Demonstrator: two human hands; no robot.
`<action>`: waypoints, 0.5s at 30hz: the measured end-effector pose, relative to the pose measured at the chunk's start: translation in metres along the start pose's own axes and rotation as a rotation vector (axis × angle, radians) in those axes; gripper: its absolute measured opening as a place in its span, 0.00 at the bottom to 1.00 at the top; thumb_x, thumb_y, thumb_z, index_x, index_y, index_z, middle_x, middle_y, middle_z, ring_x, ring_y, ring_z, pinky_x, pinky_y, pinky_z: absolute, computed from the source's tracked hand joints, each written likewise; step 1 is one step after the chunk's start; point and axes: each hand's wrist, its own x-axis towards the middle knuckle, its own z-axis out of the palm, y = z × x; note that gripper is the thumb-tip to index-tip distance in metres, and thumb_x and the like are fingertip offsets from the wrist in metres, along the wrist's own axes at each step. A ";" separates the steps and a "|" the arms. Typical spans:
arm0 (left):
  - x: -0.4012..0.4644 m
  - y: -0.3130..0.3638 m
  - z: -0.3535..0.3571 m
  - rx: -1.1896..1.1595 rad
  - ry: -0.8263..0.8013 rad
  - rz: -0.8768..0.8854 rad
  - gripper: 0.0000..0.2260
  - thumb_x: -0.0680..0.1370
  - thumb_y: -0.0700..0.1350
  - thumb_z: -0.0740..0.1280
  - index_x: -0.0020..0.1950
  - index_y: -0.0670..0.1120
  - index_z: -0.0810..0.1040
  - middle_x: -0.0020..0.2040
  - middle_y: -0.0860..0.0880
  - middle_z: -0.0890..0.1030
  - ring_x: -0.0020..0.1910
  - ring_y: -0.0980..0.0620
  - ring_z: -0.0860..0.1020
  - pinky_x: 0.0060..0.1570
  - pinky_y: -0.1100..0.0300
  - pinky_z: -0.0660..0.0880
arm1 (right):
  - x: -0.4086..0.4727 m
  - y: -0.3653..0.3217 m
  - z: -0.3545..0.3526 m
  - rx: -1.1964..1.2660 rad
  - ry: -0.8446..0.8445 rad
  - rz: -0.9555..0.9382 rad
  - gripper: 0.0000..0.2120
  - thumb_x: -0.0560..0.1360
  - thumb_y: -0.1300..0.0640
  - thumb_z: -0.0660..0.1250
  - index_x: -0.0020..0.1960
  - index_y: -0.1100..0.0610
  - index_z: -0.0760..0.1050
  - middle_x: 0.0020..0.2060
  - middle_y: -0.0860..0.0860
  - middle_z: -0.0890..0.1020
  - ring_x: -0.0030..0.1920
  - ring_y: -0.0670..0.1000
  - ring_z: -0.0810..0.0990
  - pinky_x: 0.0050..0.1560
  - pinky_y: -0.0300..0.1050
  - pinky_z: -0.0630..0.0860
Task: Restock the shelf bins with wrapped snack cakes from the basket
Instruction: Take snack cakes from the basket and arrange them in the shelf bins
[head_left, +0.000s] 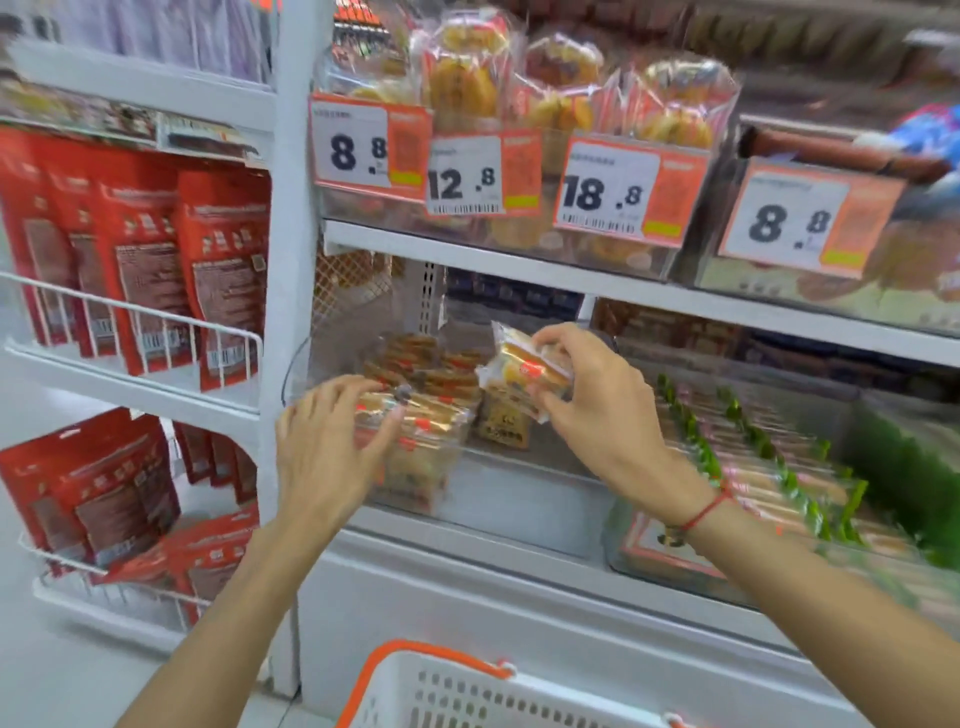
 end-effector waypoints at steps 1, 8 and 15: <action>0.002 -0.003 0.003 0.014 -0.014 0.020 0.23 0.75 0.64 0.53 0.59 0.53 0.78 0.59 0.53 0.78 0.61 0.49 0.73 0.63 0.48 0.63 | 0.012 0.007 0.008 -0.063 -0.055 0.029 0.17 0.75 0.54 0.69 0.61 0.49 0.70 0.57 0.50 0.78 0.56 0.56 0.77 0.46 0.53 0.76; 0.002 -0.008 0.017 0.109 -0.079 0.070 0.26 0.79 0.61 0.44 0.55 0.54 0.81 0.55 0.56 0.80 0.59 0.52 0.73 0.69 0.46 0.56 | 0.052 0.049 0.074 -0.038 -0.490 0.349 0.21 0.73 0.55 0.70 0.64 0.52 0.71 0.59 0.53 0.78 0.57 0.56 0.77 0.57 0.51 0.76; -0.001 -0.009 0.018 0.057 -0.030 0.088 0.26 0.80 0.59 0.43 0.56 0.54 0.79 0.55 0.58 0.77 0.60 0.55 0.71 0.71 0.52 0.49 | 0.054 0.050 0.102 -0.249 -0.390 0.162 0.15 0.74 0.56 0.70 0.60 0.52 0.74 0.60 0.54 0.73 0.57 0.58 0.76 0.56 0.52 0.76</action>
